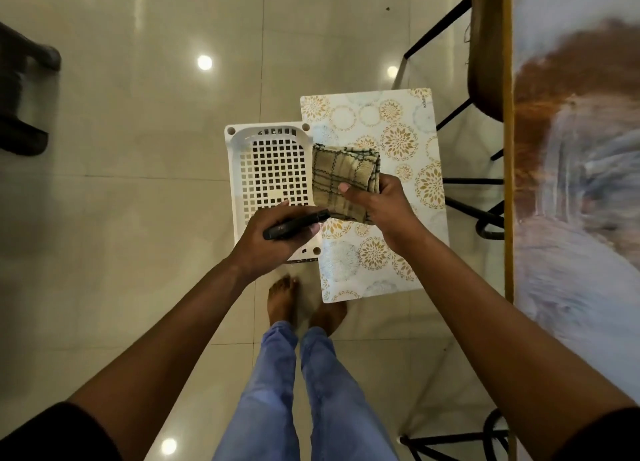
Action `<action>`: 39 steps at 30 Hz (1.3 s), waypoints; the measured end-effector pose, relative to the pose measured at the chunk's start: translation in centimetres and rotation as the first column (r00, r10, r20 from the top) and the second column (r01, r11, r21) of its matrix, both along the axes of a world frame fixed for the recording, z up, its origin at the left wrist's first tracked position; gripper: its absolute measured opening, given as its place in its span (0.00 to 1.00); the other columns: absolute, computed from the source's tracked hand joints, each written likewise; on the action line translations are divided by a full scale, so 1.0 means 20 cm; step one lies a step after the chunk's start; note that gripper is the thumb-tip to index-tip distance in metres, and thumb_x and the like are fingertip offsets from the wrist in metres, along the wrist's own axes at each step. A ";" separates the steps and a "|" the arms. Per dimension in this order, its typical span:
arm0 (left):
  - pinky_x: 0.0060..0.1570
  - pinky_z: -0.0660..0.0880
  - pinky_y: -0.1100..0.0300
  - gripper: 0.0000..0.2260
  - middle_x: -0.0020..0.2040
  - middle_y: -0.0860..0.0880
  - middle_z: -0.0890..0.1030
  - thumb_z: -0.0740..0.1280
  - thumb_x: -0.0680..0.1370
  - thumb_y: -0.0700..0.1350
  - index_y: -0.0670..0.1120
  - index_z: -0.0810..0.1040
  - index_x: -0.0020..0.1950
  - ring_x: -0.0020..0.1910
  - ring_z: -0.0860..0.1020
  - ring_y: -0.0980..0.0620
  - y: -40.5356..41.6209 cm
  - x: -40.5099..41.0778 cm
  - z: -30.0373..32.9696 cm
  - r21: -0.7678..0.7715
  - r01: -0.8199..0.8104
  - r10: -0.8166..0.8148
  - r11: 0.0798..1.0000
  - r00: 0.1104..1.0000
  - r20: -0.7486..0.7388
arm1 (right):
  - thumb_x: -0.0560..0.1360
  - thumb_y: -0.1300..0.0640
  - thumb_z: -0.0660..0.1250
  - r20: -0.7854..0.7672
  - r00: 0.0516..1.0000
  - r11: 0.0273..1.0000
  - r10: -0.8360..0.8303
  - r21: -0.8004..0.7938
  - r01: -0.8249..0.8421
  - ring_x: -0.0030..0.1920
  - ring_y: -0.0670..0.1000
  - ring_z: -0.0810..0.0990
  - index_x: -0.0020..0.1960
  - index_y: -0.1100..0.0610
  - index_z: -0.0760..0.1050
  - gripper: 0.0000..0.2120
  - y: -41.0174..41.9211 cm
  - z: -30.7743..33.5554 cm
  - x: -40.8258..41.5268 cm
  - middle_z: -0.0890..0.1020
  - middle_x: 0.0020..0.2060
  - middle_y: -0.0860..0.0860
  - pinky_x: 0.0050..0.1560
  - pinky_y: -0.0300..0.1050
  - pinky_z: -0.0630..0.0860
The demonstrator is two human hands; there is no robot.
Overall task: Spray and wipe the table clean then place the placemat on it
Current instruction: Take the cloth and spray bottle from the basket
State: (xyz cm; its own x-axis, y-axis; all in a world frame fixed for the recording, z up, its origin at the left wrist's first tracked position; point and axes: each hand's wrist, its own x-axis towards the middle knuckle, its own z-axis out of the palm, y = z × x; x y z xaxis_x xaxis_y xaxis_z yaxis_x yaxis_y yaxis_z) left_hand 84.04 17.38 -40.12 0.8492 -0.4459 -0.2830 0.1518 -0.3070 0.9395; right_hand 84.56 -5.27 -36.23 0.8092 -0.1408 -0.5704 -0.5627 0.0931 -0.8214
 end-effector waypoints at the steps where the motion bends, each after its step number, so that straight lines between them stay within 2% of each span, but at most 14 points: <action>1: 0.66 0.79 0.39 0.15 0.58 0.48 0.88 0.73 0.80 0.51 0.49 0.86 0.65 0.60 0.86 0.46 0.00 0.00 0.05 -0.022 -0.021 0.020 1.000 1.000 -0.020 | 0.78 0.67 0.72 0.006 1.000 1.000 -0.011 0.006 0.011 0.51 0.51 0.88 0.59 0.58 0.82 0.12 0.00 0.05 -0.01 0.88 0.48 0.48 0.50 0.47 0.84; 4: 0.66 0.79 0.37 0.13 0.59 0.47 0.88 0.72 0.81 0.46 0.46 0.86 0.65 0.62 0.85 0.43 0.00 -0.02 0.25 -0.084 -0.073 0.069 0.994 0.996 -0.058 | 0.77 0.67 0.72 0.021 0.998 0.998 -0.062 0.031 0.061 0.53 0.52 0.87 0.58 0.57 0.83 0.11 -0.02 0.21 -0.05 0.88 0.50 0.49 0.53 0.50 0.85; 6: 0.67 0.78 0.36 0.12 0.59 0.44 0.88 0.72 0.81 0.45 0.45 0.86 0.64 0.62 0.84 0.41 -0.01 -0.02 0.40 -0.127 -0.094 0.084 0.987 0.993 -0.076 | 0.77 0.66 0.72 0.023 0.994 0.993 -0.110 0.047 0.109 0.53 0.53 0.87 0.60 0.59 0.82 0.12 -0.02 0.33 -0.08 0.88 0.52 0.52 0.50 0.47 0.85; 9: 0.67 0.78 0.35 0.10 0.59 0.46 0.88 0.71 0.81 0.43 0.51 0.87 0.60 0.63 0.84 0.43 -0.04 -0.03 0.61 -0.176 -0.047 0.040 0.983 0.998 -0.047 | 0.77 0.65 0.73 0.028 0.984 0.983 -0.173 0.058 0.172 0.52 0.54 0.87 0.62 0.63 0.81 0.14 -0.02 0.48 -0.15 0.87 0.53 0.55 0.47 0.46 0.85; 11: 0.64 0.79 0.36 0.10 0.57 0.46 0.88 0.71 0.81 0.43 0.55 0.87 0.57 0.58 0.85 0.43 -0.08 -0.02 0.75 -0.190 0.006 -0.008 0.982 1.000 -0.011 | 0.77 0.65 0.73 0.032 0.975 0.974 -0.218 0.067 0.215 0.51 0.55 0.88 0.61 0.63 0.82 0.12 -0.02 0.59 -0.19 0.88 0.51 0.56 0.47 0.48 0.85; 15: 0.54 0.82 0.37 0.07 0.50 0.42 0.86 0.71 0.80 0.45 0.47 0.86 0.55 0.45 0.85 0.42 -0.15 -0.03 0.96 -0.210 0.067 -0.062 0.975 0.998 0.032 | 0.77 0.66 0.72 0.046 0.945 0.939 -0.324 0.137 0.315 0.48 0.53 0.88 0.56 0.59 0.83 0.08 -0.03 0.79 -0.29 0.88 0.48 0.53 0.42 0.46 0.84; 18: 0.47 0.83 0.38 0.08 0.47 0.42 0.85 0.70 0.80 0.49 0.48 0.85 0.55 0.39 0.85 0.42 -0.22 -0.05 1.10 -0.209 0.148 -0.126 0.967 0.985 0.114 | 0.77 0.65 0.72 0.052 0.910 0.898 -0.411 0.194 0.395 0.53 0.57 0.87 0.56 0.57 0.83 0.09 -0.09 0.92 -0.39 0.87 0.53 0.56 0.49 0.53 0.85; 21: 0.43 0.82 0.41 0.10 0.44 0.44 0.84 0.69 0.82 0.51 0.46 0.84 0.54 0.35 0.84 0.44 -0.31 -0.08 1.21 -0.196 0.259 -0.220 0.946 0.955 0.201 | 0.77 0.66 0.72 0.054 0.855 0.840 -0.516 0.226 0.493 0.57 0.62 0.86 0.61 0.62 0.81 0.13 -0.16 1.05 -0.53 0.86 0.56 0.60 0.56 0.59 0.83; 25: 0.42 0.79 0.53 0.11 0.33 0.49 0.82 0.69 0.83 0.48 0.42 0.83 0.47 0.33 0.83 0.49 -0.45 -0.15 1.34 -0.137 0.400 -0.348 0.906 0.889 0.298 | 0.78 0.66 0.71 0.071 0.781 0.775 -0.620 0.207 0.597 0.56 0.62 0.86 0.62 0.64 0.80 0.13 -0.26 1.16 -0.76 0.86 0.55 0.61 0.52 0.55 0.84; 27: 0.40 0.77 0.61 0.09 0.31 0.50 0.81 0.70 0.82 0.46 0.44 0.84 0.44 0.32 0.83 0.50 -0.52 -0.22 1.39 -0.126 0.457 -0.406 0.881 0.865 0.296 | 0.78 0.65 0.71 0.084 0.749 0.750 -0.657 0.172 0.639 0.57 0.63 0.85 0.62 0.65 0.80 0.13 -0.30 1.19 -0.89 0.86 0.56 0.61 0.56 0.59 0.83; 30: 0.39 0.77 0.62 0.07 0.31 0.50 0.82 0.72 0.80 0.43 0.45 0.85 0.44 0.31 0.83 0.48 -0.66 -0.35 1.44 -0.177 0.569 -0.528 0.803 0.817 0.233 | 0.79 0.63 0.71 0.075 0.674 0.678 -0.734 0.102 0.727 0.56 0.62 0.85 0.63 0.64 0.79 0.13 -0.35 1.21 -1.13 0.86 0.56 0.61 0.56 0.62 0.82; 34: 0.38 0.76 0.62 0.08 0.30 0.48 0.81 0.74 0.81 0.39 0.48 0.86 0.43 0.29 0.82 0.47 -0.83 -0.55 1.47 -0.181 0.699 -0.663 0.692 0.714 0.223 | 0.79 0.62 0.72 0.048 0.525 0.527 -0.850 0.044 0.849 0.50 0.55 0.87 0.61 0.62 0.78 0.12 -0.39 1.23 -1.46 0.87 0.52 0.57 0.43 0.52 0.85; 36: 0.36 0.78 0.58 0.04 0.31 0.44 0.83 0.75 0.80 0.42 0.44 0.88 0.46 0.28 0.81 0.45 -0.91 -0.68 1.47 -0.206 0.751 -0.726 0.628 0.660 0.193 | 0.79 0.64 0.72 0.048 0.451 0.452 -0.891 0.026 0.891 0.44 0.52 0.87 0.55 0.60 0.80 0.06 -0.39 1.25 -1.65 0.88 0.46 0.53 0.38 0.47 0.83; 39: 0.33 0.78 0.54 0.12 0.35 0.38 0.83 0.75 0.78 0.49 0.40 0.87 0.48 0.27 0.80 0.41 -1.02 -0.85 1.48 -0.242 0.801 -0.792 0.548 0.590 0.159 | 0.78 0.64 0.72 0.034 0.361 0.362 -0.932 0.003 0.932 0.45 0.54 0.87 0.54 0.59 0.81 0.06 -0.40 1.26 -1.94 0.88 0.46 0.54 0.42 0.53 0.85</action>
State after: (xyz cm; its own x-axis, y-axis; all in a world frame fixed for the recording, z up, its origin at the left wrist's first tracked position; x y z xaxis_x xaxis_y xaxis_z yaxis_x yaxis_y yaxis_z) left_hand 66.98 -3.11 -10.44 0.1141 -0.9931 -0.0277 -0.0586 -0.0346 0.9977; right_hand 45.85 -13.18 -11.12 0.1698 -0.8224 -0.5429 -0.1037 0.5330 -0.8398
